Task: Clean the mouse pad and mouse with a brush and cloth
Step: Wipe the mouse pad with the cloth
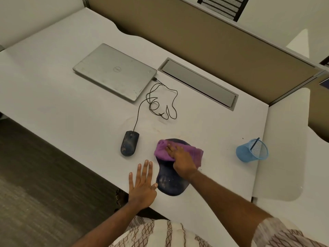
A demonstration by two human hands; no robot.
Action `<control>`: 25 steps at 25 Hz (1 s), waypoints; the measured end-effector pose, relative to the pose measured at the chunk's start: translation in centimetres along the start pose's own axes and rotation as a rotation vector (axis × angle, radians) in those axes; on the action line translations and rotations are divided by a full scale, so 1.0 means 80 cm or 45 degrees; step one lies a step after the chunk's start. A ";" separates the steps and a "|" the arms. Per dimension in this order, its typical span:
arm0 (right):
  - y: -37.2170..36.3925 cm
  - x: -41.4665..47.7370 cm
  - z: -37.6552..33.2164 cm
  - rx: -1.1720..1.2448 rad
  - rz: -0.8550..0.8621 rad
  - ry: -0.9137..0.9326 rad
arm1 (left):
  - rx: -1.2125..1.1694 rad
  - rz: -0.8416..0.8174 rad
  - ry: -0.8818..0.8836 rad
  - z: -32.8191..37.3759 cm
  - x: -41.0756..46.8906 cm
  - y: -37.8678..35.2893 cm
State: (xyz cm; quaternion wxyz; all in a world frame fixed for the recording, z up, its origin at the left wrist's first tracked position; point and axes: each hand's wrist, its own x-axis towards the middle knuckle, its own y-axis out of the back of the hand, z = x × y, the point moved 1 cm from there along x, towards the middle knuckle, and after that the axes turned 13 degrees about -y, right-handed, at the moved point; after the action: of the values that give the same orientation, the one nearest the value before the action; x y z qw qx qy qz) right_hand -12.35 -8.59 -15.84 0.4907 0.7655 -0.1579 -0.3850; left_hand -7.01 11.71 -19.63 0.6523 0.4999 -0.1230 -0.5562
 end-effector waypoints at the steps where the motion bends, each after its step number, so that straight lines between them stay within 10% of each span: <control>1: -0.018 -0.020 0.003 -0.042 -0.008 0.067 | 0.006 -0.009 0.000 0.000 0.001 -0.001; 8: -0.001 -0.022 0.030 -0.366 -0.040 0.429 | 0.018 -0.007 0.002 0.000 0.001 0.000; 15: 0.042 0.034 -0.004 0.212 0.025 -0.147 | 0.014 0.009 0.004 0.000 0.000 0.000; 25: -0.046 -0.099 0.042 -0.114 -0.132 0.627 | 0.036 -0.025 0.003 0.004 -0.001 0.002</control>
State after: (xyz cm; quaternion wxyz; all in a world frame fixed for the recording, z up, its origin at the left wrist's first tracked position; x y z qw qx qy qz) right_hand -20.51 -4.09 -16.35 0.5273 0.8209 0.0231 -0.2181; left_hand -7.14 11.60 -19.31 0.6398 0.5109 -0.1252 -0.5604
